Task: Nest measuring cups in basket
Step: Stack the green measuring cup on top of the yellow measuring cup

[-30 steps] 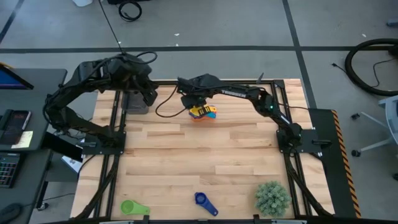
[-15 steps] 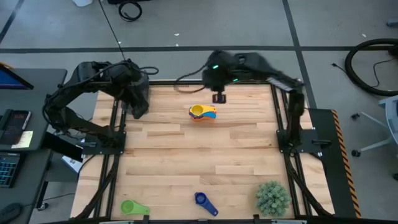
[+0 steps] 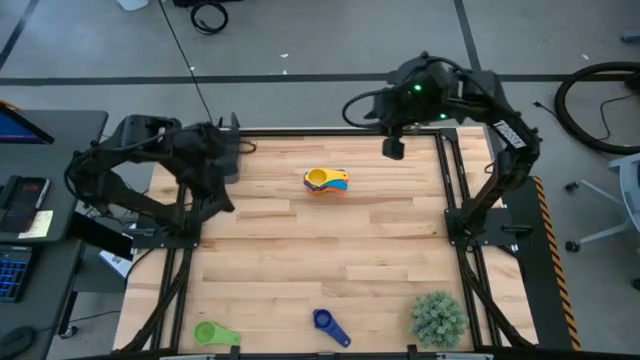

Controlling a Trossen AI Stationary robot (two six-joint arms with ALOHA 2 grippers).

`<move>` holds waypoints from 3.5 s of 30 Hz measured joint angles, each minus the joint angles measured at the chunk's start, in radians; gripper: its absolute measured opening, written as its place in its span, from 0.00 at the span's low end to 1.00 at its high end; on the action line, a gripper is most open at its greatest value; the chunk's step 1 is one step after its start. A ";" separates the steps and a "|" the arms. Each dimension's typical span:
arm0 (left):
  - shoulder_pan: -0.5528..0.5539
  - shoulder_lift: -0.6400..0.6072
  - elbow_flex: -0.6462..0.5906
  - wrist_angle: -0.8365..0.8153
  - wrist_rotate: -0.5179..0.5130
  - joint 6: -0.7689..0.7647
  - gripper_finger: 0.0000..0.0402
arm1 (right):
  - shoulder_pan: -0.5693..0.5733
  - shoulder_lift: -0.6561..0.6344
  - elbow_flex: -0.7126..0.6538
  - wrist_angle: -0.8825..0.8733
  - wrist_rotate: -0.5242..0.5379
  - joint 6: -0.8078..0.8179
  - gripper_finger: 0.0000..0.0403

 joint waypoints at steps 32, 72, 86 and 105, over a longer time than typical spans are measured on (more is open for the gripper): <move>-0.740 0.171 -0.108 0.002 -0.246 -0.444 0.44 | 0.000 -0.019 0.000 -0.161 0.000 -0.060 0.24; -1.083 0.171 -0.983 0.925 -0.238 -0.602 0.44 | 0.000 -0.019 0.000 -0.158 0.000 -0.007 0.24; -1.153 0.171 -1.034 1.004 -0.250 -0.595 0.44 | 0.000 -0.018 0.000 -0.158 0.000 -0.007 0.24; -1.184 0.171 -1.034 1.003 -0.345 -0.550 0.44 | 0.000 -0.018 0.000 -0.157 0.000 -0.007 0.23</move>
